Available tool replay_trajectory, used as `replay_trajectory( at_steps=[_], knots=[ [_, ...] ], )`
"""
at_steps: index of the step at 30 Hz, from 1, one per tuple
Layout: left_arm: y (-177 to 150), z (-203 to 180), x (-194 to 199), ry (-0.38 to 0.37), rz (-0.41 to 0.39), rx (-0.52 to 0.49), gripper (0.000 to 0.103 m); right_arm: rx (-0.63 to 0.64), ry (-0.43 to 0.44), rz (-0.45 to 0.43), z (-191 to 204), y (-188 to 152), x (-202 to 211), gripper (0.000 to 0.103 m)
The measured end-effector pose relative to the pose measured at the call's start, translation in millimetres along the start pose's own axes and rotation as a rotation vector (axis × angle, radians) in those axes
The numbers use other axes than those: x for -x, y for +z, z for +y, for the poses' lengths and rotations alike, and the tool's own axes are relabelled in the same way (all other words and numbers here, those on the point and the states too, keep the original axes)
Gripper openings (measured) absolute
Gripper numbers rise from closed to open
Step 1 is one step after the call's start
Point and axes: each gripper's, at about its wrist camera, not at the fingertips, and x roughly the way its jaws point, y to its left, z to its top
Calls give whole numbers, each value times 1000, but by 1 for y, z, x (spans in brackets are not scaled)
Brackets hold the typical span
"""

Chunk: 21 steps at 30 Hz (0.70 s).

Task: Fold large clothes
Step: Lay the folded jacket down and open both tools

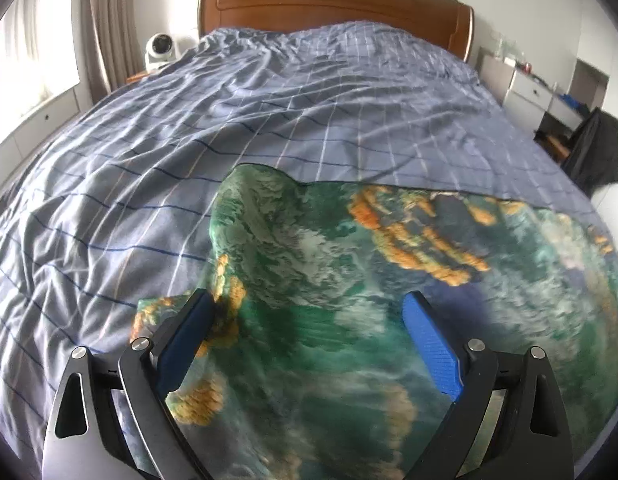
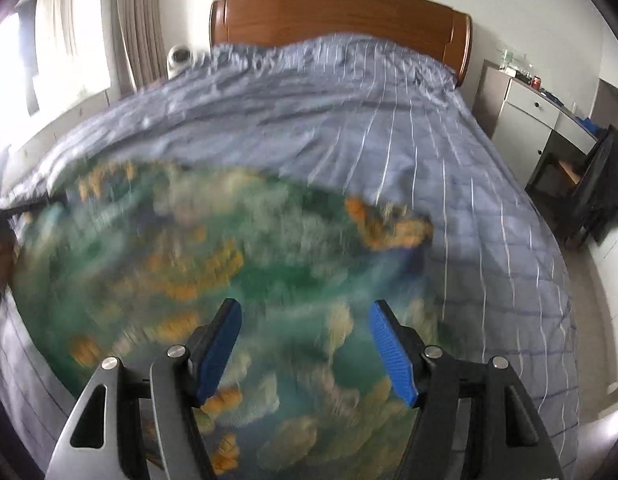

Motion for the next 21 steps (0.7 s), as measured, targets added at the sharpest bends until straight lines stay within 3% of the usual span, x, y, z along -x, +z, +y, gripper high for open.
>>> replay_trajectory(
  at_steps=[5, 10, 14, 18, 21],
  knots=[
    [0, 18, -1, 0, 19, 76, 95, -30, -48, -16, -15, -20, -6, 68],
    [1, 18, 29, -39, -42, 128, 95, -94, -69, -34, -28, -24, 16, 68],
    [7, -12, 52, -111, -87, 83, 95, -112, -24, -99, -25, -27, 44, 68],
    [18, -57, 53, -208, -62, -19, 96, -118, 10, -110, -12, -35, 58, 68],
    [27, -88, 44, -237, -34, -96, 96, -126, 29, -93, -4, -41, 61, 68]
  ],
)
